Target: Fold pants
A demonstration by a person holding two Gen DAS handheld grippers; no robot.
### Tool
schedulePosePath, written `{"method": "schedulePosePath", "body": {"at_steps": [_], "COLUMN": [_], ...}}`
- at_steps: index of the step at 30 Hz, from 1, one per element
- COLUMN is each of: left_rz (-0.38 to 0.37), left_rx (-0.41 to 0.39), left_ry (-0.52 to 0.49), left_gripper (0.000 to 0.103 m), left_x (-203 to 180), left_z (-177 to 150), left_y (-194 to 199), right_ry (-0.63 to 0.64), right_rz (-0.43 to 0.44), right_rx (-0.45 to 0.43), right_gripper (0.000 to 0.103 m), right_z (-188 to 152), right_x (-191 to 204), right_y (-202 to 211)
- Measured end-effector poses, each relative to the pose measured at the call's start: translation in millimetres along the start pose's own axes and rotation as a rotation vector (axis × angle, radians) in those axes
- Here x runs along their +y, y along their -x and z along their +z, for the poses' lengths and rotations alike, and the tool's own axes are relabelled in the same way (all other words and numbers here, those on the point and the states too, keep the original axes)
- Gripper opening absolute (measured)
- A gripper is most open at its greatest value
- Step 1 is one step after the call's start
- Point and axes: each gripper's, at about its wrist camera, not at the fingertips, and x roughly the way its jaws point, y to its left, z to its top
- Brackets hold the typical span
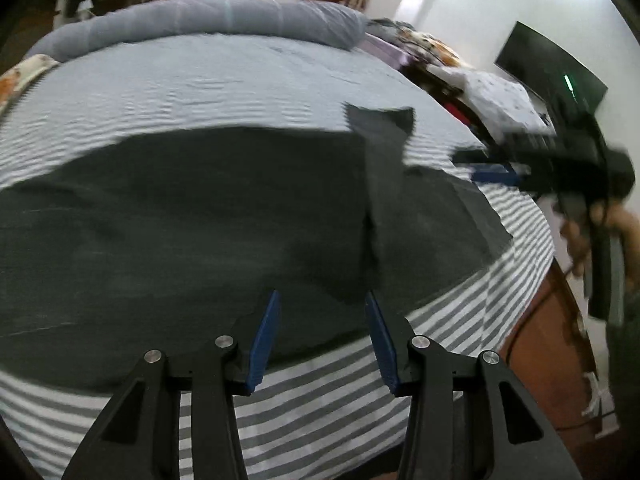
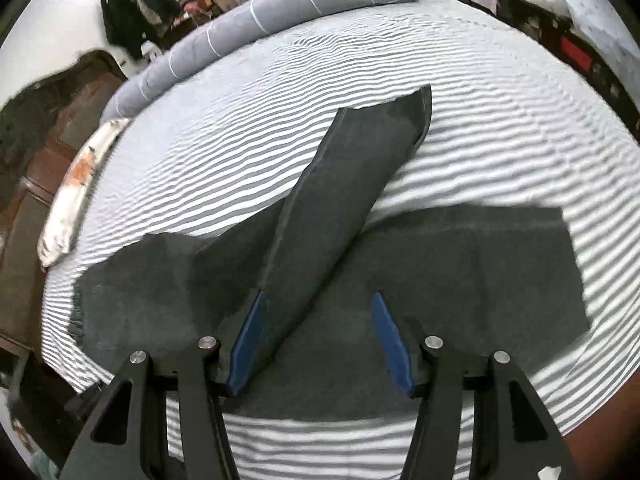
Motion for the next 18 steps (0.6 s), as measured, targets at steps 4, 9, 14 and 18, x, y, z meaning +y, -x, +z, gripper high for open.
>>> {"method": "schedulePosePath", "body": {"at_steps": [4,9,14,18], "left_rz": [-0.03,-0.031,-0.04,-0.092], "left_rx": [0.045,0.069,0.044,0.032], "left_ry": [-0.033,-0.018,0.0,0.035], "left_gripper": [0.044,0.037,0.015,0.005], "left_x": [-27,-34,-33,-25], "left_z": [3,4,5,2], "left_y": [-37,-69,-77,-74], "right_ry": [0.034,0.055,0.043,0.035], "right_rz": [-0.043,-0.071,-0.15,-0.21], "right_rx": [0.04,0.086,0.147,0.174], "right_gripper": [0.054,0.054,0.053,0.053], "right_z": [35,73,113,147], "right_x": [-1,2,4,12], "right_y": [-17,-41,-74,-102]}}
